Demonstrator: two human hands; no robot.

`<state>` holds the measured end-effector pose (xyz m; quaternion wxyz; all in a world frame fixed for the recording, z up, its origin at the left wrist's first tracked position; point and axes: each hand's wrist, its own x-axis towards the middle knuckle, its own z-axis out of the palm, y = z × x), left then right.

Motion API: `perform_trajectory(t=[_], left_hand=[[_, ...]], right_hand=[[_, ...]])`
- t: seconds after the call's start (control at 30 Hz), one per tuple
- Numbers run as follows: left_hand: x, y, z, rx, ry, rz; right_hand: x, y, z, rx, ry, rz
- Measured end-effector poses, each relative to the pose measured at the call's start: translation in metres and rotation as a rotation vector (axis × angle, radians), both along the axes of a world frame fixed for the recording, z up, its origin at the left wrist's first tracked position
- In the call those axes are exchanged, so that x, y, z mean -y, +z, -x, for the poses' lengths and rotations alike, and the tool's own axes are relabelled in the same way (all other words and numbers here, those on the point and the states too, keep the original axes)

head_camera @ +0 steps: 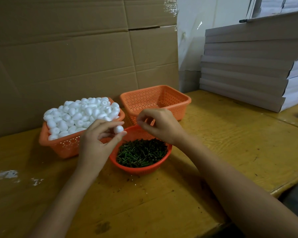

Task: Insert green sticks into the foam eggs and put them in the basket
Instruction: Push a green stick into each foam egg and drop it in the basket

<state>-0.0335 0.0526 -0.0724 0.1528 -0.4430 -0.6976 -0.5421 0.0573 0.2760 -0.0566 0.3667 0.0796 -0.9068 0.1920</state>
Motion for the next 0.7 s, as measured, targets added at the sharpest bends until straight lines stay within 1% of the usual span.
perform_trajectory(t=[0.07, 0.2, 0.27, 0.4, 0.53, 0.7], left_hand=[[-0.0012, -0.0004, -0.0015, 0.028, -0.002, 0.014], [-0.0030, 0.0001, -0.0044, 0.124, -0.018, -0.014], [-0.0037, -0.0006, -0.0052, 0.146, -0.038, -0.015], [-0.0043, -0.0028, -0.0053, 0.204, -0.112, 0.015], [-0.0057, -0.0057, -0.0049, 0.193, -0.176, 0.045], [-0.0061, -0.0066, -0.0054, 0.196, -0.197, 0.081]], right_hand=[[0.0034, 0.0020, -0.0006, 0.123, 0.065, -0.006], [0.0069, 0.0027, 0.0000, 0.476, 0.136, -0.075], [0.0060, 0.0022, -0.0011, 0.559, 0.157, -0.081], [0.0065, 0.0021, -0.0019, 0.566, 0.195, -0.074], [0.0073, 0.0017, -0.0014, 0.567, 0.198, -0.069], [0.0077, 0.0029, -0.0029, 0.573, 0.230, -0.040]])
